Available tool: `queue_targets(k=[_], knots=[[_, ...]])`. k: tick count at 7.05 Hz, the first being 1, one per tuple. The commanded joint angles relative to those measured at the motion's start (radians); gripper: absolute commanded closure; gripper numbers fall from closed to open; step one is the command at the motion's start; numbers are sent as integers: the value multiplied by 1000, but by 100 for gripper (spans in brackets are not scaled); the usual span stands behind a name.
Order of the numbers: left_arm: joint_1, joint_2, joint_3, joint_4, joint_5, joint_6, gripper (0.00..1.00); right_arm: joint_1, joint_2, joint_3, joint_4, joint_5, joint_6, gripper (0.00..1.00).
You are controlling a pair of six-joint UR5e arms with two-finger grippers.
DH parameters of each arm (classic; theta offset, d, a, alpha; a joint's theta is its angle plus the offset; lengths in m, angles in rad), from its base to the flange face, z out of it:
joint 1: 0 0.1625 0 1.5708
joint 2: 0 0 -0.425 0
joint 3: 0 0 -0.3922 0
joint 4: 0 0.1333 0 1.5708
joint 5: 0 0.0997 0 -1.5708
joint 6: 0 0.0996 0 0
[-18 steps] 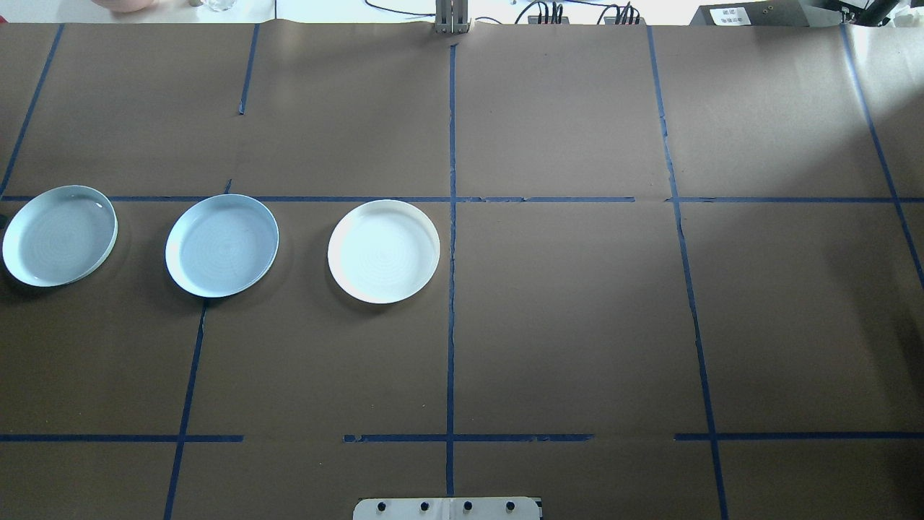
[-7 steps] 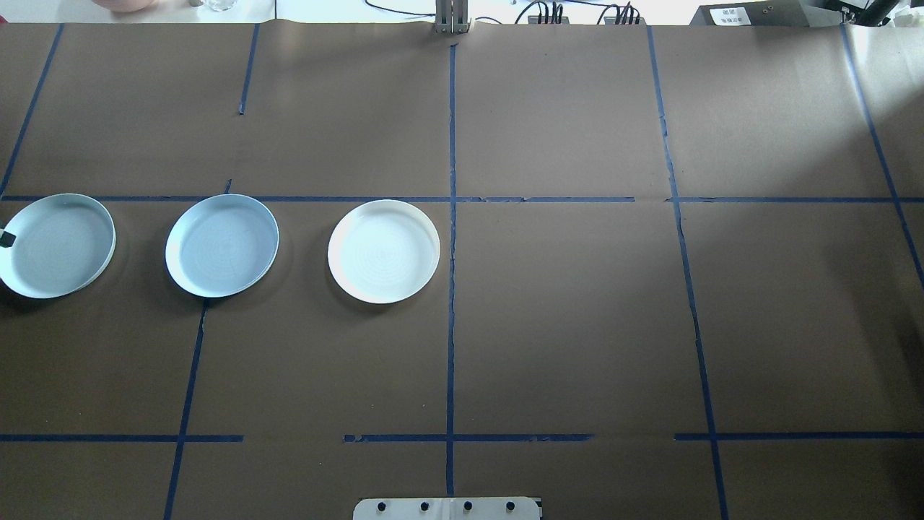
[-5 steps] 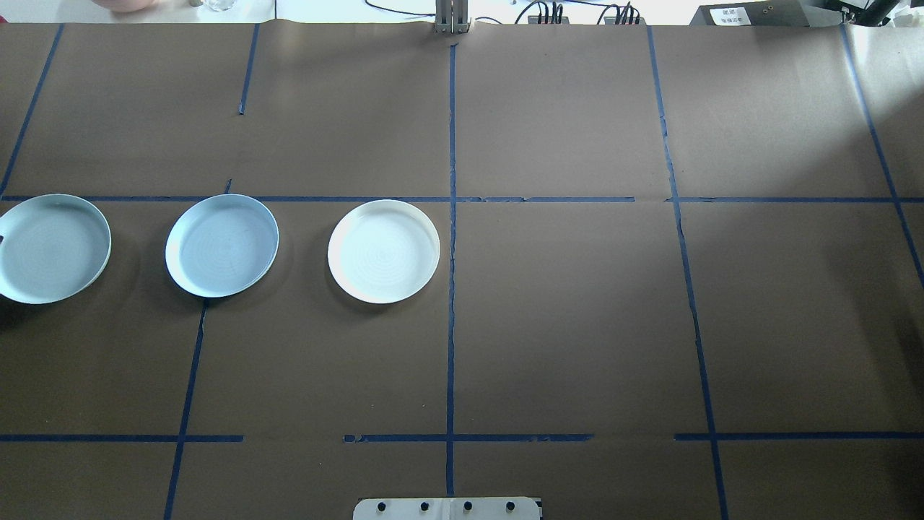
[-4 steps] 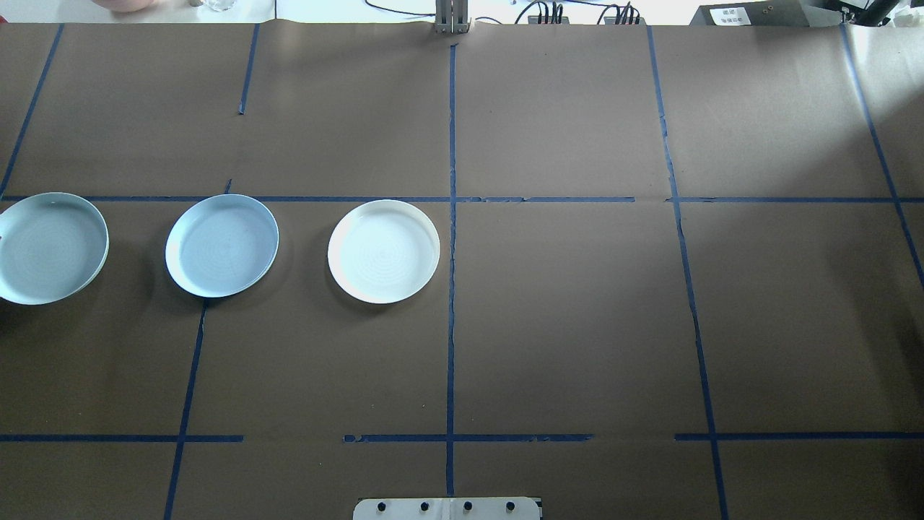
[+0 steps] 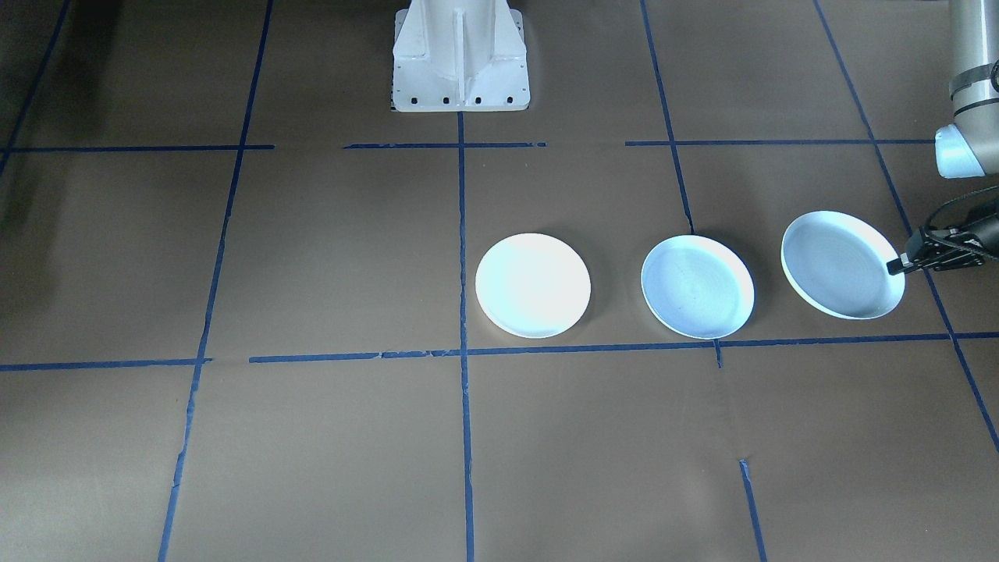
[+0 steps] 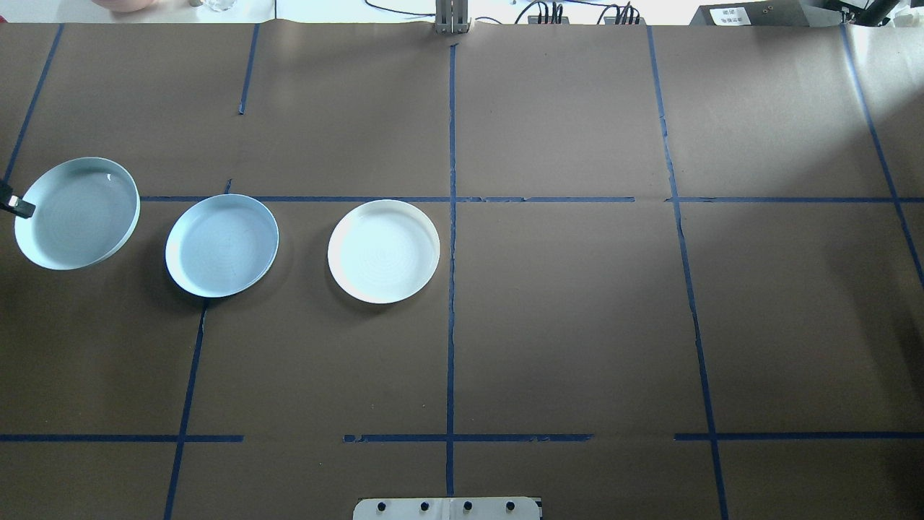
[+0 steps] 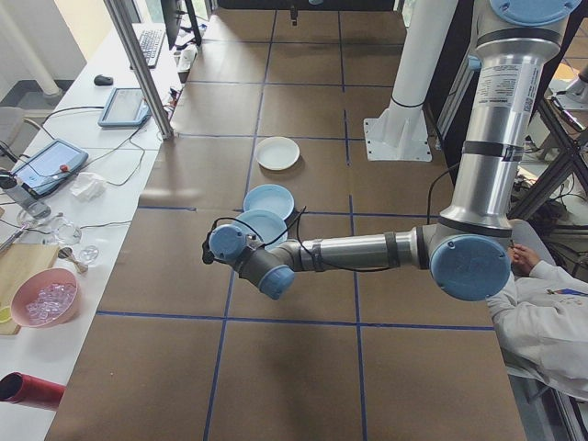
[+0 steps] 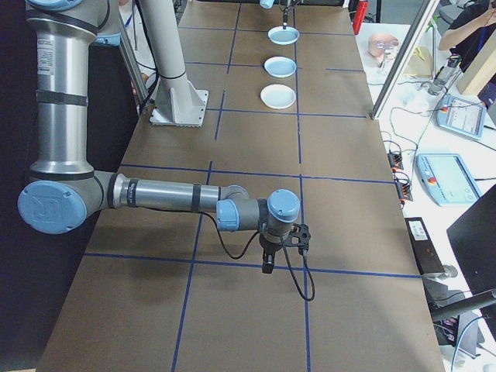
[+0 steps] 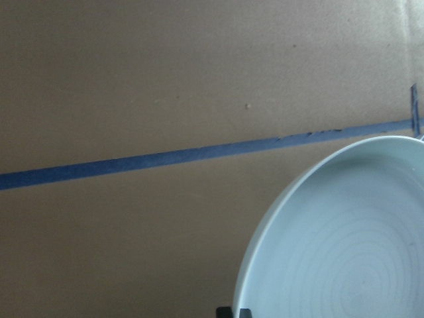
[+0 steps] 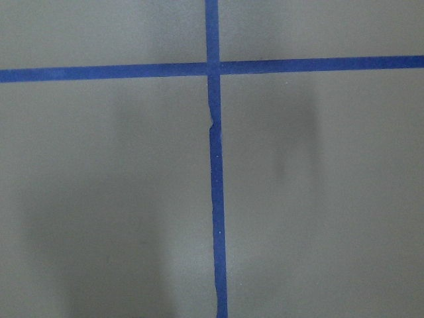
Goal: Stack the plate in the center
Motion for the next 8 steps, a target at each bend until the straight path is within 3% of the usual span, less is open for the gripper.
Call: queue_targets(k=[1, 2, 4, 5, 8], knots=[[76, -77, 8, 4, 18, -103, 100, 0, 0, 0, 0, 0, 0, 0], [148, -112, -5, -2, 91, -143, 100, 0, 0, 0, 0, 0, 0, 0], [208, -152, -21, -5, 119, -253, 100, 0, 0, 0, 0, 0, 0, 0], [249, -152, -57, -3, 187, -309, 100, -1, 0, 0, 0, 0, 0, 0], [271, -152, -61, 19, 193, -308, 100, 0, 0, 0, 0, 0, 0, 0]])
